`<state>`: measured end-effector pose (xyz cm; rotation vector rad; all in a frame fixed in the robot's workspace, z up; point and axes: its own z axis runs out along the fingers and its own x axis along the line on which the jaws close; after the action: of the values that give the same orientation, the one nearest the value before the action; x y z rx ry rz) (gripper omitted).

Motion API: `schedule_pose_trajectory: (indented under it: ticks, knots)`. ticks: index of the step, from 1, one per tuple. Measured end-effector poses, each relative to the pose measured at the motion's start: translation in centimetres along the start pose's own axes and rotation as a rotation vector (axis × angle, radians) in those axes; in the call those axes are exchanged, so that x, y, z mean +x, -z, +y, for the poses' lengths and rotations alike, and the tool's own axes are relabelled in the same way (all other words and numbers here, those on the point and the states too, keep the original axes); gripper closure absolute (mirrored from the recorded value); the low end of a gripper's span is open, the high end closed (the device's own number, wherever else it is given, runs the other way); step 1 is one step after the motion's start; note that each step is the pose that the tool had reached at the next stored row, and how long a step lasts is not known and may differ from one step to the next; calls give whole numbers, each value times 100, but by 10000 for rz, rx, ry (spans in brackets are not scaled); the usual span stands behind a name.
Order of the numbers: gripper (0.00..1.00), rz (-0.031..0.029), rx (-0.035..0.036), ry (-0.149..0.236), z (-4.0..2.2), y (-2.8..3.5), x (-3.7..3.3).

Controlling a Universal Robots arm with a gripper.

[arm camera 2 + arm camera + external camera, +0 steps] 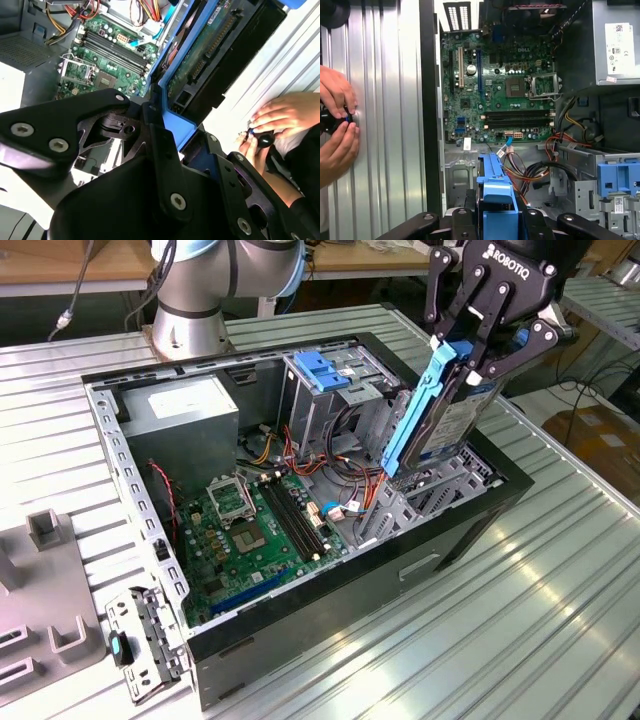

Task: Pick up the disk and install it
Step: 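Insert the disk into the insertion slot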

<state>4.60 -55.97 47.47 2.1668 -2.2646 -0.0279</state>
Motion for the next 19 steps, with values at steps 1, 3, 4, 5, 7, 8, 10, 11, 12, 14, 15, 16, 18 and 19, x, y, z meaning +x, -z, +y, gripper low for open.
schedule_pose_trajectory:
  ticks: [1, 3, 4, 5, 7, 8, 10, 11, 12, 14, 15, 16, 18, 19]
  knots:
    - [63, 1, -1, 85, -21, -10, -1]
    - [63, 8, -2, 311, -60, -23, -3]
    - [63, 11, -3, 382, -78, -31, -3]
    - [63, 13, -3, 407, -92, -38, -4]
    - [63, 16, -3, 411, -133, -62, -5]
    - [63, 18, -3, 411, -158, -86, -6]
    - [63, 17, -2, 360, -182, -115, -7]
    - [63, 17, -2, 306, -183, -123, -7]
    - [63, 15, -2, 251, -188, -131, -6]
    - [63, 13, -2, 235, -195, -147, -4]
    - [63, 13, -2, 234, -196, -160, 0]
    - [63, 14, -1, 235, -196, -166, 3]
    - [63, 16, -2, 239, -198, -179, 14]
    - [63, 14, -2, 244, -199, -192, 36]
